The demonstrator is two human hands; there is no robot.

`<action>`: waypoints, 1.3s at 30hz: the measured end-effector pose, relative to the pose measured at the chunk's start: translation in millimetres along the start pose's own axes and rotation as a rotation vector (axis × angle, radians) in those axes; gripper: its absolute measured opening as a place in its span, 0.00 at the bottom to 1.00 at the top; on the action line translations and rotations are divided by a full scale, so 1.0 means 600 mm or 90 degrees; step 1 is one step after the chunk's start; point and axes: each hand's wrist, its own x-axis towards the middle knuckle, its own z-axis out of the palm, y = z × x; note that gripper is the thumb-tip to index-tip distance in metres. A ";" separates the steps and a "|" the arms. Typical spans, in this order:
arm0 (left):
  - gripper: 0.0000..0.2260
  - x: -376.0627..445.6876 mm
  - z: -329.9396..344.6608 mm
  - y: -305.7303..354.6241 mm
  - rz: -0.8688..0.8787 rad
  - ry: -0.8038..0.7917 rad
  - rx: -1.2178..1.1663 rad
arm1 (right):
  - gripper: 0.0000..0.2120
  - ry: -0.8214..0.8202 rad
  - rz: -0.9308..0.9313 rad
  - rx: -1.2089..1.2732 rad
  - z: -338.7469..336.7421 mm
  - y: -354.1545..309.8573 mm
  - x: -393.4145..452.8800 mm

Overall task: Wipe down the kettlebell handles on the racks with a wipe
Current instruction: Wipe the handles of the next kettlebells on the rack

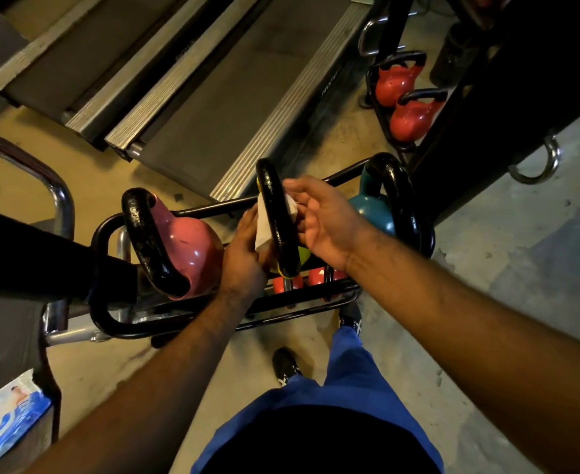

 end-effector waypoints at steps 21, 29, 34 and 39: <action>0.17 0.006 -0.020 0.021 -0.161 -0.029 -0.170 | 0.18 0.124 -0.028 0.030 0.020 0.006 0.042; 0.17 -0.006 -0.009 0.001 0.037 -0.009 0.031 | 0.09 0.134 -0.043 0.019 0.012 -0.018 0.046; 0.14 0.005 -0.025 -0.007 -0.019 -0.024 0.003 | 0.11 0.100 -0.032 0.003 0.037 -0.008 0.053; 0.13 -0.002 -0.014 0.004 0.056 -0.044 0.068 | 0.15 0.092 -0.021 0.104 0.007 -0.029 0.048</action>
